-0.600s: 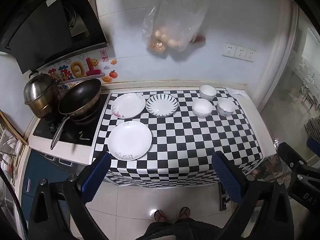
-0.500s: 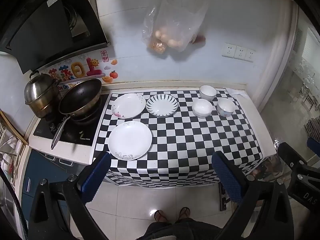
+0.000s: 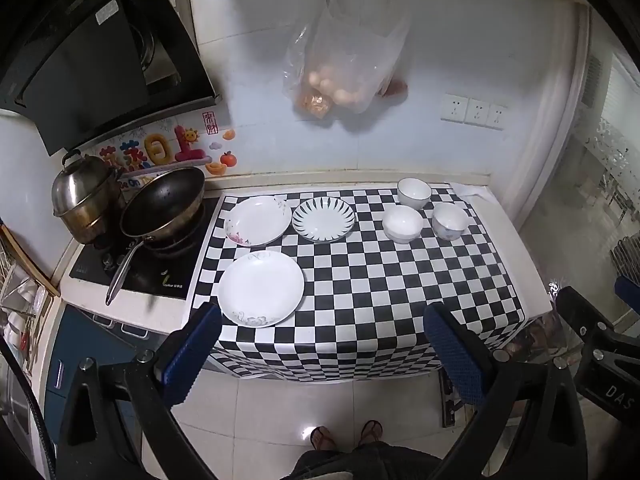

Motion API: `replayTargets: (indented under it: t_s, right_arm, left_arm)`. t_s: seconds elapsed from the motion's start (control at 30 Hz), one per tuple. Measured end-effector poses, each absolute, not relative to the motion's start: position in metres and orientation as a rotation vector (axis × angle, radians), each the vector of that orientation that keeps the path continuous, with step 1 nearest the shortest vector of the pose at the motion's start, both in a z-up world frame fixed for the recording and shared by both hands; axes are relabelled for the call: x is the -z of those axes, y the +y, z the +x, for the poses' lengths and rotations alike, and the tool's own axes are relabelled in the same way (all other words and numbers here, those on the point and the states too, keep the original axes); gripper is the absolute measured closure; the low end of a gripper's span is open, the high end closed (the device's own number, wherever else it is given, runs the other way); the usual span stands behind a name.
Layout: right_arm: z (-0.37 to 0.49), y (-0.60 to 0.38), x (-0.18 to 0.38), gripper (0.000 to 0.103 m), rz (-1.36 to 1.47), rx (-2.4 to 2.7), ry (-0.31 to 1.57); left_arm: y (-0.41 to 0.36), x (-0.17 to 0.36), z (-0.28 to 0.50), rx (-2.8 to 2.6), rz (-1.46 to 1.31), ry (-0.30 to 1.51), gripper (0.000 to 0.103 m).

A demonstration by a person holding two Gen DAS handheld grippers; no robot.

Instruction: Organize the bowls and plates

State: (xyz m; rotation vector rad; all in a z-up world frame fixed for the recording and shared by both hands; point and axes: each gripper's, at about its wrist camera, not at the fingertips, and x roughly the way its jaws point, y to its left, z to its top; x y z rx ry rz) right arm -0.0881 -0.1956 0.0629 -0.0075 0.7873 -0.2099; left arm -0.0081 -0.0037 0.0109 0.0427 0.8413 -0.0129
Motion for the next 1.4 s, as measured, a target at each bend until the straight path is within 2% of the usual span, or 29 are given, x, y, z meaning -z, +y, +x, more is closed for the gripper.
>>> replayTargets:
  t_s: [1.4]
  right_arm:
    - [-0.0859, -0.2018, -0.0636, 0.0, 0.002, 0.221, 0.767]
  left_arm:
    - [-0.0073, -0.0138, -0.0087, 0.015, 0.044, 0.821, 0.0]
